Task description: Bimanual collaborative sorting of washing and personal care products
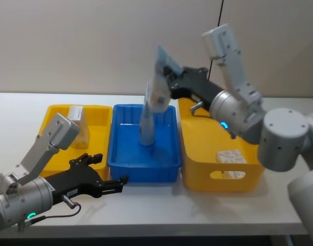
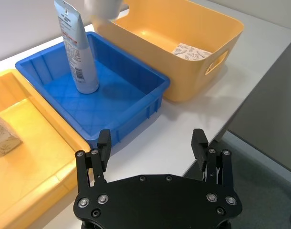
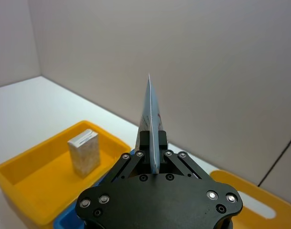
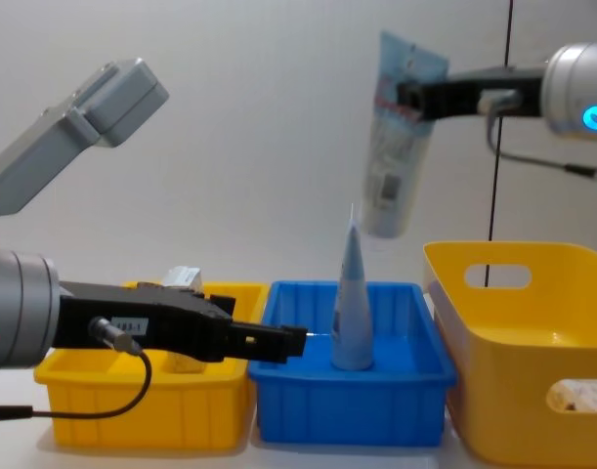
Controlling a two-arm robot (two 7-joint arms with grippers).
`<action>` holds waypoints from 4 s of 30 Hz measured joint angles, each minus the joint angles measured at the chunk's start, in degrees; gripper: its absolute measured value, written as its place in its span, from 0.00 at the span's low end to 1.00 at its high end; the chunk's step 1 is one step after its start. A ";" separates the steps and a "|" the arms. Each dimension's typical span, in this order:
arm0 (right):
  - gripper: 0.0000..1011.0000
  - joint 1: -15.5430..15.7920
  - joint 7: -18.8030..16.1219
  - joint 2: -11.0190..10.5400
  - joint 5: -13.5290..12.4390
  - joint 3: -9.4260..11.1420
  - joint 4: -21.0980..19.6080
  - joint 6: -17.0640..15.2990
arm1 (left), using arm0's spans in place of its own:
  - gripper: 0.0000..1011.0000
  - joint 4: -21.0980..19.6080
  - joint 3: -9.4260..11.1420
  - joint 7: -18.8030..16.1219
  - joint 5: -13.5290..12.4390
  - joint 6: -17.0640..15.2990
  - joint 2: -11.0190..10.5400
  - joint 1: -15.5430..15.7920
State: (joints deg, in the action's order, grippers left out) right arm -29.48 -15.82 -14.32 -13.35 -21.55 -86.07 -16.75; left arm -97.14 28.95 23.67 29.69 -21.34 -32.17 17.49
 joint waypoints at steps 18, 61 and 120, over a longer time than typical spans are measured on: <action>0.06 5.60 3.41 -4.21 -0.17 7.23 -7.75 -2.20 | 0.99 0.00 0.00 0.00 0.00 0.00 0.00 0.00; 0.45 7.24 3.85 -4.23 0.99 10.65 -2.91 -2.60 | 0.99 0.00 0.00 0.00 0.00 0.00 0.00 0.00; 0.99 13.59 -15.20 -12.10 -8.42 8.75 -11.88 -3.12 | 0.99 0.00 0.00 0.00 0.00 0.00 0.00 0.00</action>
State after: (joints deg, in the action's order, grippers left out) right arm -15.89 -31.02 -26.43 -21.77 -12.80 -97.94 -19.88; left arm -97.15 28.94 23.66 29.69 -21.34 -32.17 17.49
